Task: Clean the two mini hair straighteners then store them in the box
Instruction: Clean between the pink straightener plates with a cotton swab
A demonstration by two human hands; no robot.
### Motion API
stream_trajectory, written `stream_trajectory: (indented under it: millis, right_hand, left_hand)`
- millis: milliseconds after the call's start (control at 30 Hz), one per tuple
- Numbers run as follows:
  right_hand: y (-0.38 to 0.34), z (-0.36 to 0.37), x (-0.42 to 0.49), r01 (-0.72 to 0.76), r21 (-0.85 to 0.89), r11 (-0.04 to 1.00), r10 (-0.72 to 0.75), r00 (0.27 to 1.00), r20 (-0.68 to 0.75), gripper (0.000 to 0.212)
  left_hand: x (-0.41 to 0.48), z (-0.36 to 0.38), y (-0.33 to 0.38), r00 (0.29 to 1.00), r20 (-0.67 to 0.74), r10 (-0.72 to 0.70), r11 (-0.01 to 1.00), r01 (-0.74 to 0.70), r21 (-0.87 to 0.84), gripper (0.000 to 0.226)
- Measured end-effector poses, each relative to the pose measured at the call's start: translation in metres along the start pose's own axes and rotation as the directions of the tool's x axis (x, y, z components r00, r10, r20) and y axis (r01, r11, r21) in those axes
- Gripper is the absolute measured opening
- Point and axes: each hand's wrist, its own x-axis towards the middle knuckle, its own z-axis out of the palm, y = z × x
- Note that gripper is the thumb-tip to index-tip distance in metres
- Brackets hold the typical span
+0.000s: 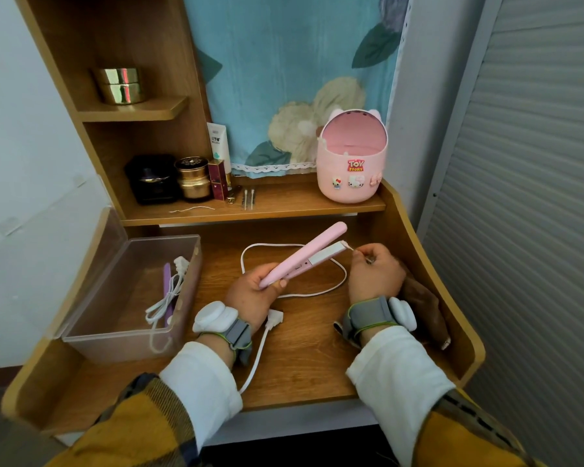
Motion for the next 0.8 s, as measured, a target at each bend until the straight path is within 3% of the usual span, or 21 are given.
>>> stream_trajectory:
  millis: [200,367,467,567,667,800]
  right_hand:
    - [0.000,0.002,-0.001,0.023,0.089,0.996,-0.025,0.999,0.021,0.010]
    - [-0.003,-0.002,-0.005,-0.020,0.265,0.964,0.023,1.000,-0.008,0.005]
    - [-0.002,0.000,-0.006,-0.024,0.276,0.961,0.011,0.999,0.046,0.005]
    - [-0.002,0.003,-0.008,-0.014,0.341,0.940,-0.061,0.976,0.209,0.007]
    - [-0.005,0.007,-0.017,0.057,0.337,0.940,-0.193,0.903,0.384,0.008]
    - [-0.002,0.013,-0.020,0.281,0.157,0.947,-0.318,0.885,0.339,0.005]
  left_hand:
    - [0.001,0.000,-0.004,1.000,-0.007,-0.025,1.000,0.025,-0.009,0.030]
    - [0.001,-0.005,-0.003,1.000,0.015,-0.024,0.982,0.026,-0.187,0.032]
    - [0.000,-0.004,-0.003,1.000,0.027,0.006,0.985,-0.001,-0.170,0.030]
    - [-0.001,-0.002,-0.003,1.000,0.001,-0.007,0.978,0.007,-0.208,0.028]
    - [-0.002,0.000,-0.002,1.000,0.019,0.000,0.985,0.003,-0.172,0.030]
    - [-0.002,-0.001,0.002,0.996,0.078,0.032,0.996,-0.025,-0.090,0.029]
